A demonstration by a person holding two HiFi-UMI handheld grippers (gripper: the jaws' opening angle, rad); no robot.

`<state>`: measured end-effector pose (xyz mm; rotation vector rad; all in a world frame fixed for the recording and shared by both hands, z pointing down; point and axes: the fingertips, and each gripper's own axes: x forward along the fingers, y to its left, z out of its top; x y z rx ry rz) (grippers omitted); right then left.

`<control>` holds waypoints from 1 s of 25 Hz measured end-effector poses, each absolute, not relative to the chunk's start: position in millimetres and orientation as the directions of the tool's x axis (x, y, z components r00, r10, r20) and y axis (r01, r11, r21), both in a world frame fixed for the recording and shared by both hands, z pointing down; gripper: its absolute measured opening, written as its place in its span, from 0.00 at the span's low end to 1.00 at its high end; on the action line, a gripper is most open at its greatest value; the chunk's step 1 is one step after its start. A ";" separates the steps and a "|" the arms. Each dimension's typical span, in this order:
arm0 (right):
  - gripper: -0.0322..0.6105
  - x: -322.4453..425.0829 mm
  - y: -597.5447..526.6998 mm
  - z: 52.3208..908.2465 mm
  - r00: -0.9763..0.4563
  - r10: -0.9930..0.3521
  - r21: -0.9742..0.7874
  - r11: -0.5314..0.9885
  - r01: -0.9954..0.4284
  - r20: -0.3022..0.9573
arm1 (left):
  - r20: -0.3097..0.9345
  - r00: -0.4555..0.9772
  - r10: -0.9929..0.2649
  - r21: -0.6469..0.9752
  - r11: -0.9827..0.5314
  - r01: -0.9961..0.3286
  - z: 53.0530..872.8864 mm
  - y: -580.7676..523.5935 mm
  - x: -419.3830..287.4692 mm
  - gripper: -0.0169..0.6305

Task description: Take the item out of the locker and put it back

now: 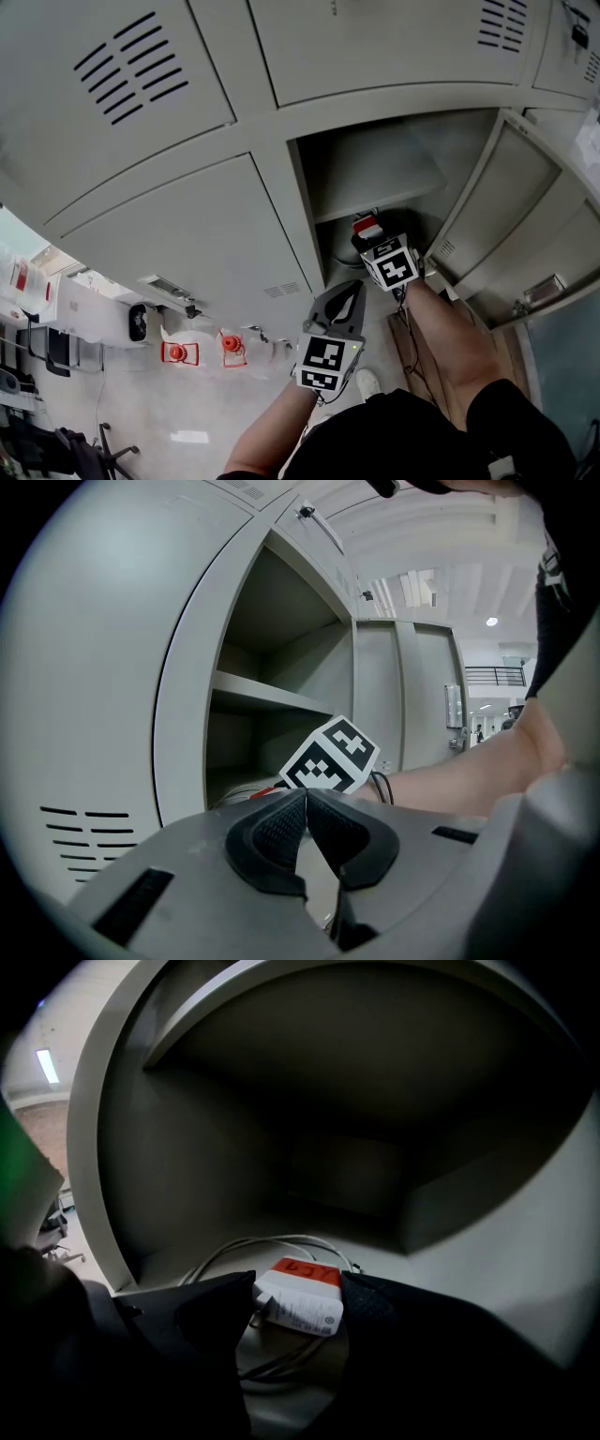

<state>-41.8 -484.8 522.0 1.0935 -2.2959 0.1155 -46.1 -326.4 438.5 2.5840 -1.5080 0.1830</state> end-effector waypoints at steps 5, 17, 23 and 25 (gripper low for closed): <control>0.58 -41.6 -482.6 528.7 -0.481 -0.671 0.182 0.669 -0.721 0.565 | 0.182 0.488 -0.854 0.064 -0.485 -0.872 439.9 -325.0 -47.3 0.05; 0.59 -39.0 -479.0 525.2 -0.458 -0.706 0.242 0.651 -0.719 0.540 | 0.189 0.479 -0.857 0.061 -0.476 -0.877 441.0 -312.1 -56.4 0.05; 0.59 -33.5 -464.2 500.5 -0.457 -0.756 0.249 0.609 -0.753 0.469 | 0.189 0.485 -0.854 0.052 -0.485 -0.873 439.5 -300.3 -59.0 0.05; 0.58 -31.9 -457.1 491.9 -0.458 -0.770 0.251 0.598 -0.761 0.445 | 0.186 0.489 -0.852 0.048 -0.489 -0.871 437.0 -295.4 -59.7 0.05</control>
